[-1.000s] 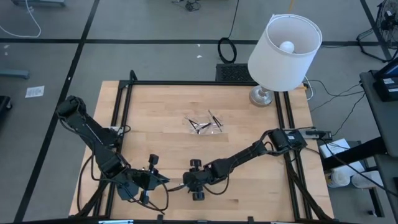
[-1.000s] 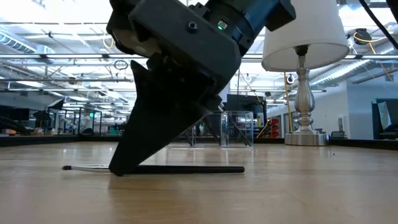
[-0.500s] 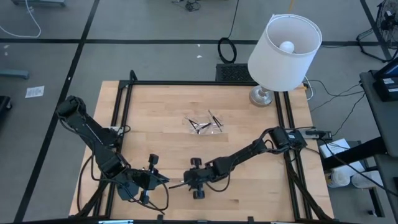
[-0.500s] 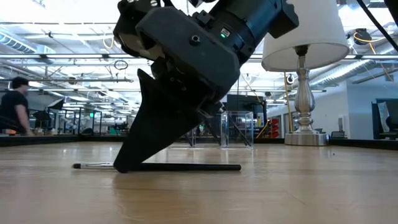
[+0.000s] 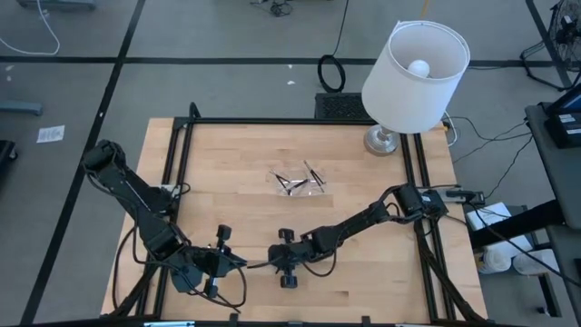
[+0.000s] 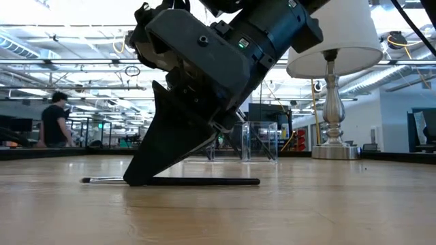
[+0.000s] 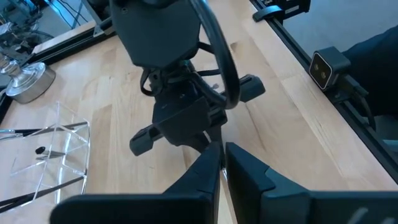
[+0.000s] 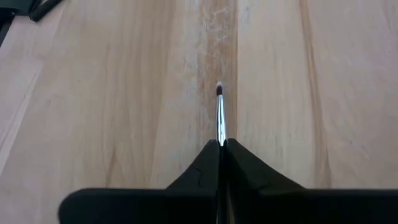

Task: Pick & Place Makeup Supplies
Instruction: Put the makeup brush into the transparent organizer

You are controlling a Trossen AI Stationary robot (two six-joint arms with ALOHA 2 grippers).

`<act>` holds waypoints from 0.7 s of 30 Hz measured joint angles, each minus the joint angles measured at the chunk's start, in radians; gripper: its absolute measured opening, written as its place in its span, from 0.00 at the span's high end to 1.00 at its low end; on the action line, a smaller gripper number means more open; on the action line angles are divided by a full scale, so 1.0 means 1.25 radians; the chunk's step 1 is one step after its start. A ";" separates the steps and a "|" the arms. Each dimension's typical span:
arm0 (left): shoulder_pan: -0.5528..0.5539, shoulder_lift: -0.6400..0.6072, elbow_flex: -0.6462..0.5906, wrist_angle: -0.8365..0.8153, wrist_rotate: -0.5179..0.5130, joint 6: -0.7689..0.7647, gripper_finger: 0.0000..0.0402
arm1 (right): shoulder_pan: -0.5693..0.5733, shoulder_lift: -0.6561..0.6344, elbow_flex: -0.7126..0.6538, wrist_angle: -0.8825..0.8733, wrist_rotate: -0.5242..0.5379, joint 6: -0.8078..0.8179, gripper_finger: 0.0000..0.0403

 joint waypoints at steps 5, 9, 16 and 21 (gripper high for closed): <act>0.000 0.000 0.000 0.000 0.000 0.000 0.91 | 0.006 -0.029 -0.001 0.033 0.010 -0.012 0.99; 0.000 0.000 0.000 0.000 0.000 0.000 0.91 | 0.009 -0.056 -0.001 0.075 0.008 -0.029 1.00; 0.000 0.000 0.000 -0.002 0.000 -0.005 0.91 | 0.015 -0.079 -0.002 0.077 0.012 -0.047 0.99; 0.000 0.000 0.000 -0.001 0.000 -0.005 0.91 | 0.024 -0.086 -0.003 0.078 0.047 -0.057 0.99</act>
